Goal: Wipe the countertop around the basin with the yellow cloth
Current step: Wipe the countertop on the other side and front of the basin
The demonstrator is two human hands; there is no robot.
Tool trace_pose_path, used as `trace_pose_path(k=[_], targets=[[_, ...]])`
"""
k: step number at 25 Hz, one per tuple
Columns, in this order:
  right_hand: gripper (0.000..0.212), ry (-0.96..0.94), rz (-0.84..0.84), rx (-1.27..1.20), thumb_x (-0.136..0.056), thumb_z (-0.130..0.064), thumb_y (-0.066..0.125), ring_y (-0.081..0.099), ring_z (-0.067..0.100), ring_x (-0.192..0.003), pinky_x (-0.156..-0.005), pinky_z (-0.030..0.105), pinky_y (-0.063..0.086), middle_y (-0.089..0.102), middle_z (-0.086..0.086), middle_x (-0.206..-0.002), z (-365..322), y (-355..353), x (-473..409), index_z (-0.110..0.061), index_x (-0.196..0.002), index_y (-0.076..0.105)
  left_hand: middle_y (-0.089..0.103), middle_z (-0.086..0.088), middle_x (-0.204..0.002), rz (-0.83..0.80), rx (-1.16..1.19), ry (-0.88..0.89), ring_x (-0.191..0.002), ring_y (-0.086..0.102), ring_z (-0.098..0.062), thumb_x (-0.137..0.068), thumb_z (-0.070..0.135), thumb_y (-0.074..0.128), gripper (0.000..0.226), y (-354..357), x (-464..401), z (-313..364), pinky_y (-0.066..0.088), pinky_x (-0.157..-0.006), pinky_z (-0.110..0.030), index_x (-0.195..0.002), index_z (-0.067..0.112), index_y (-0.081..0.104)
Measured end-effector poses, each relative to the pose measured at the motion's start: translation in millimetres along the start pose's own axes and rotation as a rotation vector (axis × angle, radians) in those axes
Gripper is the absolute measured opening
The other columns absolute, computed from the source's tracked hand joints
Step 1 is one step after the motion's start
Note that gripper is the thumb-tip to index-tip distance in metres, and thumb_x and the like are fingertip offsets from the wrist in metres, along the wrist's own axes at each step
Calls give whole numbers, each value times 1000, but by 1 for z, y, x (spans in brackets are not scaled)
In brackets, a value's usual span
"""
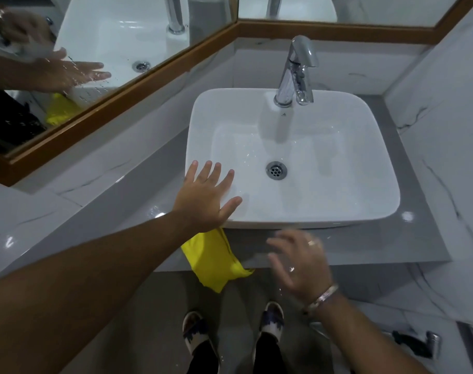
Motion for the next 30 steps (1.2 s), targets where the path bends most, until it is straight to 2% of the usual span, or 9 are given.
trace_pose_path(k=[2,4,11,16,19,23,26,28,30], targets=[[50,171,49,138,-83,-53,44,45,28,-122,-98,41,28,50,9,-135,47,-30,-32,-26,-125,52,36,-16,-155,3,-3,-14,-146,24,-35,-94,66,14,75,0,-1,-2,7,-120,-58,-150,21,31],[70,349,-115,363,-84,-66,24,22,34,-140,-112,49,14,26,11,-153,89,-21,-58,-27,-141,32,34,-15,-156,7,-10,-26,-147,23,-35,-93,66,13,74,1,0,-2,6,-120,-57,-151,21,29],[76,334,-348,490,-81,-69,1,3,35,-144,-113,58,1,7,10,-158,92,13,-62,-33,-146,18,11,-14,-163,67,47,-136,-151,3,-32,-93,67,12,80,-12,23,-9,-6,-118,-56,-155,18,12],[78,116,-424,250,-77,-65,5,5,33,-144,-113,58,0,11,11,-158,-33,92,-98,-31,-144,26,25,-23,-156,78,202,-457,-142,28,-43,-93,69,20,89,50,135,-30,13,-115,-50,-149,0,25],[80,77,-464,196,-75,-62,-1,6,33,-143,-113,57,1,12,11,-157,-71,122,-120,-30,-144,24,34,-23,-152,-105,260,-358,-138,38,-43,-91,65,31,85,113,143,-15,18,-114,-50,-145,0,35],[79,90,-457,215,-76,-62,-3,6,31,-144,-113,53,5,12,9,-158,-63,127,-122,-32,-145,19,40,-23,-150,-154,243,-141,-138,39,-41,-86,66,39,89,142,112,6,25,-113,-52,-144,-1,37],[77,84,-465,232,-77,-60,-2,13,32,-142,-113,52,11,17,9,-157,-67,128,-123,-31,-144,24,45,-28,-144,-160,189,-266,-132,45,-45,-94,64,22,86,143,116,-86,25,-110,-50,-139,-6,44],[76,70,-462,224,-79,-59,-2,16,33,-142,-113,51,15,20,10,-156,-70,125,-123,-29,-143,27,41,-30,-146,-76,114,-413,-132,44,-47,-92,60,28,83,124,136,-155,25,-111,-50,-139,-6,44],[76,64,-478,225,-80,-57,-3,16,33,-141,-113,50,17,21,10,-156,-71,125,-124,-29,-143,27,35,-27,-151,-50,116,-378,-137,37,-46,-87,62,36,85,116,149,-157,27,-112,-52,-142,-3,40]])
Point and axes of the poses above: each hand's wrist, its own x-axis away from the middle knuckle, its own y-axis out of the palm, z = x × y, the point moved 10 cm from there along -x, towards the middle knuckle
